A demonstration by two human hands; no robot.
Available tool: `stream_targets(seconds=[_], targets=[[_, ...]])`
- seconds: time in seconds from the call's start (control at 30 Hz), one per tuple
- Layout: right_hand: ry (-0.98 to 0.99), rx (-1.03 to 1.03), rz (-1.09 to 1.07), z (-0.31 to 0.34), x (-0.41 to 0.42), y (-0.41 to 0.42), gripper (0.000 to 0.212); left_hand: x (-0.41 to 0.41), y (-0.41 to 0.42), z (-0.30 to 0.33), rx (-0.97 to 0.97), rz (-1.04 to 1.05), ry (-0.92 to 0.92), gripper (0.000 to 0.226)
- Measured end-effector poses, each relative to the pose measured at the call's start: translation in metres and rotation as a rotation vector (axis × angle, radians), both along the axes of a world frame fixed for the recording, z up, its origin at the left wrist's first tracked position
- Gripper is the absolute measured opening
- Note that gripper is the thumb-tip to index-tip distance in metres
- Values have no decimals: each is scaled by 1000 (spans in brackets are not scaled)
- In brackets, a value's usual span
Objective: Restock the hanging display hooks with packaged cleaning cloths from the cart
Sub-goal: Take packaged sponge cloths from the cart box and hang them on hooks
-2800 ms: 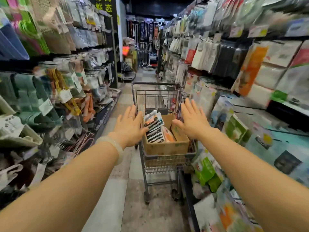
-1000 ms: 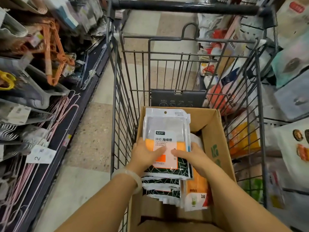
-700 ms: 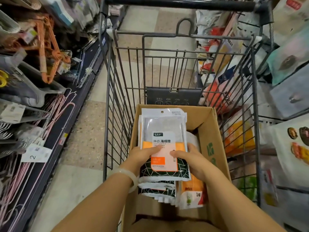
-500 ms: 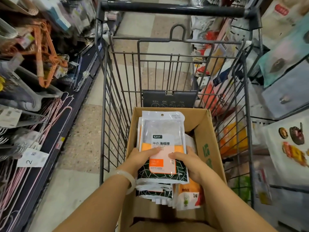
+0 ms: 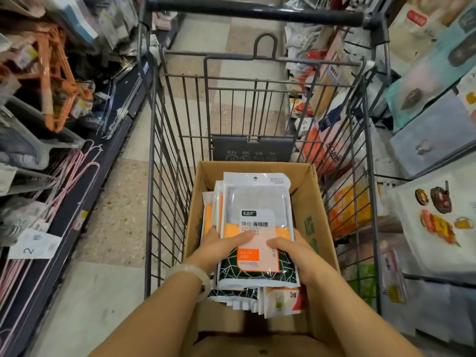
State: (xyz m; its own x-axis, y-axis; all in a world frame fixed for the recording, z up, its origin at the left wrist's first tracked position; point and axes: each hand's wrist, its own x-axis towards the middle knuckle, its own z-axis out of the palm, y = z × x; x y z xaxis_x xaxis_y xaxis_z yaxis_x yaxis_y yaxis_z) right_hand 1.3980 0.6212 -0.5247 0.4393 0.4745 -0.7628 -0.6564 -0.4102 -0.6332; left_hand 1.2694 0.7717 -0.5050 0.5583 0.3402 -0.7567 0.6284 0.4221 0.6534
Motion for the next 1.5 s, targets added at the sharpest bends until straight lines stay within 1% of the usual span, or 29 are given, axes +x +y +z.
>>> stream_targets(seconds=[0.1,0.13,0.17,0.2,0.27,0.3,0.33,0.4,0.5,0.57,0.6,0.7,0.77,0.83,0.87,0.97,1.0,1.1,1.2,1.3,1.37,1.4,1.43,1.5], targets=[[66,9,46,-1,-1,5,42,-1,0,-5,105,104,99,122],[82,3,66,0,-2,8,45,-2,1,-5,98,145,104,124],[88,-2,80,1,-4,11,50,-4,2,-5,70,157,91,119],[83,-6,90,2,-5,13,55,-6,4,-3,27,135,64,108],[55,-3,112,8,-7,17,58,-10,6,2,-39,55,-7,76],[37,1,121,10,-8,18,58,-11,7,3,-52,46,-35,66],[21,8,122,14,-8,18,57,-12,7,4,-62,53,-63,63],[-17,34,95,22,-8,17,55,-11,7,8,-68,63,-122,66],[-72,76,62,43,-3,16,51,-6,6,24,-76,84,-201,77],[-79,115,58,63,0,15,48,-3,8,38,-120,113,-251,76],[-90,128,53,72,2,15,49,-2,9,46,-127,111,-267,74],[-116,193,19,101,1,10,63,3,14,76,-88,31,-308,70],[-145,226,-15,119,-4,5,67,5,15,98,-43,-36,-342,74],[-200,230,-58,140,-14,-2,66,6,13,120,-11,-71,-368,81],[-229,239,-82,149,-21,-7,66,5,11,131,12,-84,-379,80],[-334,233,-163,181,-47,-23,63,-4,1,162,63,-182,-451,58],[-382,215,-185,194,-58,-29,61,-9,-4,173,69,-220,-478,57],[-499,201,-240,232,-93,-53,58,-26,-19,206,53,-312,-550,75],[-581,189,-356,268,-127,-81,59,-40,-41,242,49,-393,-617,83],[-671,164,-481,304,-158,-113,60,-50,-71,279,38,-479,-683,82],[-740,154,-533,328,-181,-139,57,-59,-96,300,-17,-542,-736,77],[-781,152,-548,339,-193,-153,54,-64,-110,309,-47,-571,-754,81],[-824,144,-564,350,-206,-168,51,-70,-124,318,-65,-599,-766,91],[-885,118,-636,369,-238,-201,53,-85,-156,335,-67,-672,-802,110]])
